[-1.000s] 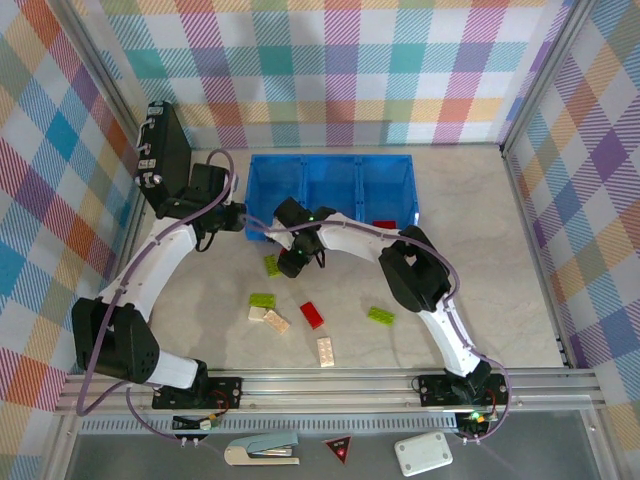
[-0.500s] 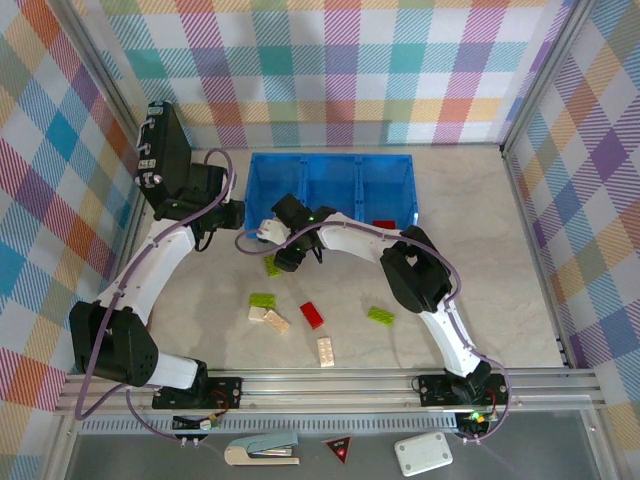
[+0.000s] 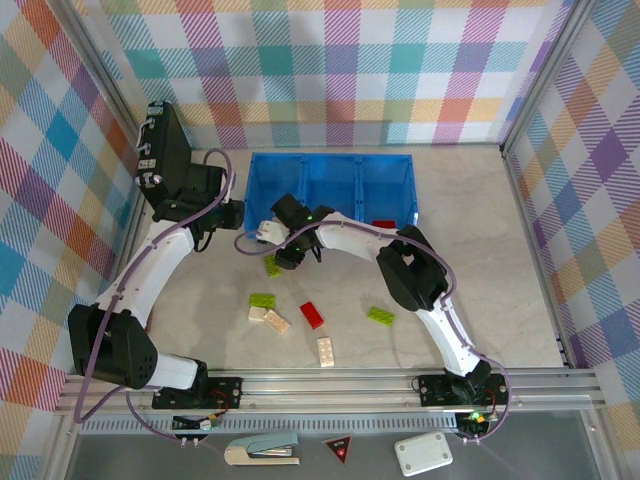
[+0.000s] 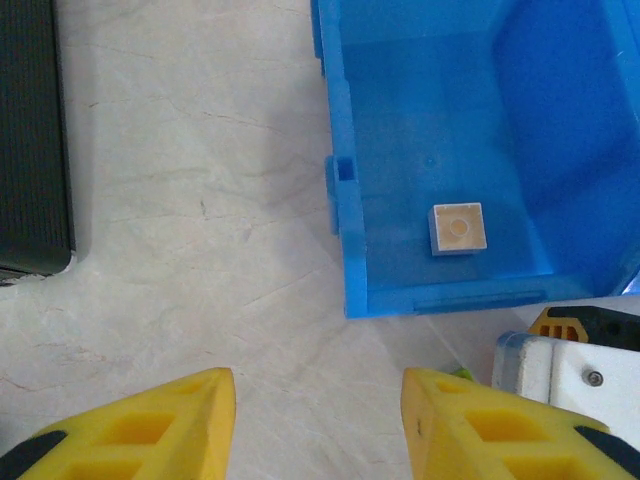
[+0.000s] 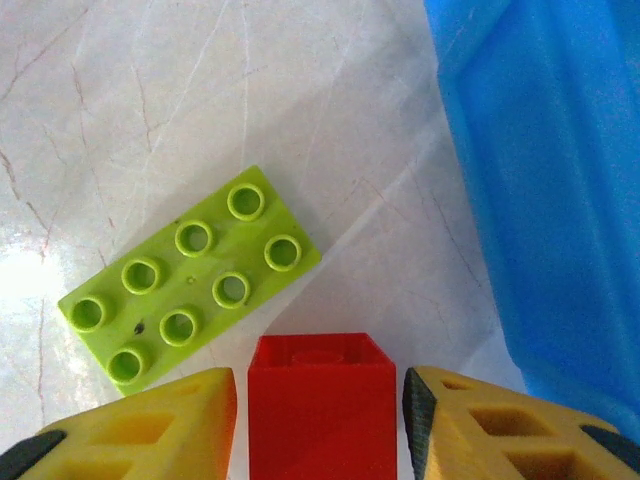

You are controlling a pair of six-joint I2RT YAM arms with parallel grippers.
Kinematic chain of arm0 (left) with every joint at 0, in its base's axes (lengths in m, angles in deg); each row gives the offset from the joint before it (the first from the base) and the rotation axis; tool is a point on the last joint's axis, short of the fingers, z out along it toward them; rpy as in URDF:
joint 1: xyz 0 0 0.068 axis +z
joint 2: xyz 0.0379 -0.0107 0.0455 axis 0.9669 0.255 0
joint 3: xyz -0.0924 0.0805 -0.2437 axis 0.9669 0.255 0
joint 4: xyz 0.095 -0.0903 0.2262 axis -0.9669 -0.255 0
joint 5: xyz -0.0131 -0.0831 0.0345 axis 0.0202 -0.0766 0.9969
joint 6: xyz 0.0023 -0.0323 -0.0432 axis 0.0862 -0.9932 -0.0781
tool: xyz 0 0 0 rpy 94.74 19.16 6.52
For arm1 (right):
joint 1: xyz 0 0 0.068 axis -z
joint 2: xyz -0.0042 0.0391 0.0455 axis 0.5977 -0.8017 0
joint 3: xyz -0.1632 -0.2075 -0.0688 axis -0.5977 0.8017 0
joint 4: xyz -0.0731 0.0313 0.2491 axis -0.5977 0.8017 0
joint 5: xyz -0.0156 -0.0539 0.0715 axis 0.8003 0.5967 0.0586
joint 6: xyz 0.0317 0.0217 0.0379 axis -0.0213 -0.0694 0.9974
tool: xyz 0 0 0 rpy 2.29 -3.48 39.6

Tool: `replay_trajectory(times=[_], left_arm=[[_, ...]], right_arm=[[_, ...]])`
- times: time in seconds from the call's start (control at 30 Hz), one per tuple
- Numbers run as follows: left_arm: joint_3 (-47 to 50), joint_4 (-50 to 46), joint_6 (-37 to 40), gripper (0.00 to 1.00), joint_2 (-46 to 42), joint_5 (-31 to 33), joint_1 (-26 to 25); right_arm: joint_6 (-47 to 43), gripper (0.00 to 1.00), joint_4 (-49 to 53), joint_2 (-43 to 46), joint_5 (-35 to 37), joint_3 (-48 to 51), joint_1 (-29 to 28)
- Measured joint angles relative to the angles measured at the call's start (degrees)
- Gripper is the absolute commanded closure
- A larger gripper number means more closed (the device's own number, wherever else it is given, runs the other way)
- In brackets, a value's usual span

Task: Sort the legos into containers by color
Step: Pick up the lego from the center of the table.

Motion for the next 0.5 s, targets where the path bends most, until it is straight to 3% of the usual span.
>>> replay_trajectory(times=[0.27,0.5], left_arm=[[0.55,-0.02,0.02,0.52,-0.31,0.02,0.0],[0.55,0.02,0.02,0.52,-0.35,0.02,0.0]], right_arm=[[-0.07,0.66,1.38,-2.21,-0.44,-3.45,0.33],[0.33,0.71,2.93,-2.14,-0.87,-3.61,0.33]])
